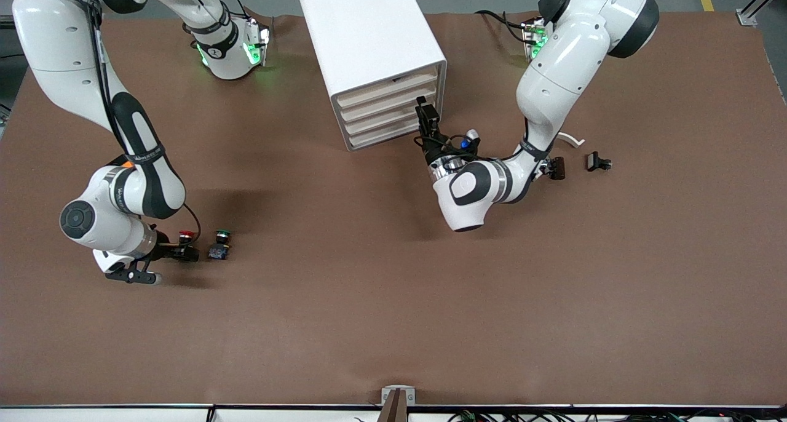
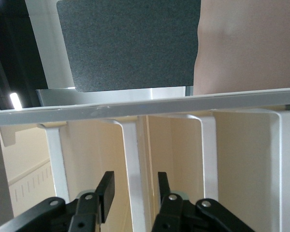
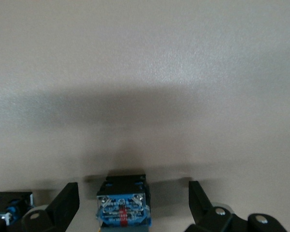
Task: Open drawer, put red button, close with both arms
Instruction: 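Grip the drawer front with the left gripper while the right gripper grasps the red button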
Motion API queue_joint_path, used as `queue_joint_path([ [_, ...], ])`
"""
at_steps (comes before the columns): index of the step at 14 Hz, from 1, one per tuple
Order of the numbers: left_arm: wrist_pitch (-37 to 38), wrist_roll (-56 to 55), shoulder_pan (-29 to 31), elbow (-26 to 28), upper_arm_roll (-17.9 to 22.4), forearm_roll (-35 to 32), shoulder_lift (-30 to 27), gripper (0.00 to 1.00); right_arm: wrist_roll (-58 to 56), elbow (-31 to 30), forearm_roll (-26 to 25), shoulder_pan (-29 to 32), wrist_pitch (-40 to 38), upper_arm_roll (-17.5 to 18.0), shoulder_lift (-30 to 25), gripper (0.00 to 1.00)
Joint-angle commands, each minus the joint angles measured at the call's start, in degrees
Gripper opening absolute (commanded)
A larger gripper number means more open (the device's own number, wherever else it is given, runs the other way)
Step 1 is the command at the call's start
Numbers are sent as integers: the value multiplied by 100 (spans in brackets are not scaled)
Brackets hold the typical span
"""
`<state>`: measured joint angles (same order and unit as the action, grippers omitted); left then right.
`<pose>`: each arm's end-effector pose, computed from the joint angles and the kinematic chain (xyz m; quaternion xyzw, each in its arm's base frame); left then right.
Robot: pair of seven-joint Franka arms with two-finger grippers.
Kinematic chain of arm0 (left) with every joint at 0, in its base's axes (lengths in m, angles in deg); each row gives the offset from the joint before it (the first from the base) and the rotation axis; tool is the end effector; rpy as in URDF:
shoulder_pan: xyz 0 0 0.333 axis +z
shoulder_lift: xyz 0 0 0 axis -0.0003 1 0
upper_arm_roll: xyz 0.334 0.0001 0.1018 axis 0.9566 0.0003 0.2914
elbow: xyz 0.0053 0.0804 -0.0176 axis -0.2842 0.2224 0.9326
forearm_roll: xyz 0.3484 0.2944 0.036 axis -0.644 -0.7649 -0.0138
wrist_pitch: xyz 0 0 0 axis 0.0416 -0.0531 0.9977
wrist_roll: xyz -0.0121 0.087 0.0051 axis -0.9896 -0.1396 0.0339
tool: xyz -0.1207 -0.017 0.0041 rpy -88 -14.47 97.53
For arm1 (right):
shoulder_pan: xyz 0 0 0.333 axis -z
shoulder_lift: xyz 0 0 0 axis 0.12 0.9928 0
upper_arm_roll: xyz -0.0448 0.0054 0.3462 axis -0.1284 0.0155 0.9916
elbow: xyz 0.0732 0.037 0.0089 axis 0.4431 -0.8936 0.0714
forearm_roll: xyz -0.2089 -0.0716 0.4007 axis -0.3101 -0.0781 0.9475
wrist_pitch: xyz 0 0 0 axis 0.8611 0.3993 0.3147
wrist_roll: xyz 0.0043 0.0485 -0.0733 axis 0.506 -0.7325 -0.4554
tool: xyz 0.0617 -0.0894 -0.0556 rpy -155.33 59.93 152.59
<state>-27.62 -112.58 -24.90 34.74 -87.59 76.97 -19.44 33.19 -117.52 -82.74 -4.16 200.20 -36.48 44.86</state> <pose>0.4731 -0.4577 0.1183 -0.4335 -0.5583 0.5796 0.4055 0.6981 -0.0685 0.1281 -0.9977 0.0666 0.0045 0.0086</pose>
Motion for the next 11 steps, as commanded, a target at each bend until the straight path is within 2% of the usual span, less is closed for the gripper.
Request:
queue_joint_path([
  [1,76,-127,-87,34,8,139,-35,43,135,-127,98,17,54,9,-86,100],
  [3,76,-127,-175,69,8,131,-62,43,215,-144,98,17,1,9,-95,99],
  [5,67,-136,-245,104,8,139,-70,43,434,-179,98,-9,-8,9,-103,68],
  [6,67,-136,-289,113,8,139,-79,41,443,-197,98,-9,-34,9,-130,40],
  [7,76,-136,-342,122,8,139,-88,33,452,-188,98,-9,-104,18,-130,14],
  [8,76,-136,-359,122,8,139,-88,25,469,-188,98,-9,-122,18,-139,0],
  [9,67,-136,-360,105,8,131,-88,18,496,-188,98,-18,-131,18,-139,0],
  [11,67,-127,-325,96,8,139,-88,15,505,-179,98,-36,-192,18,-156,0],
])
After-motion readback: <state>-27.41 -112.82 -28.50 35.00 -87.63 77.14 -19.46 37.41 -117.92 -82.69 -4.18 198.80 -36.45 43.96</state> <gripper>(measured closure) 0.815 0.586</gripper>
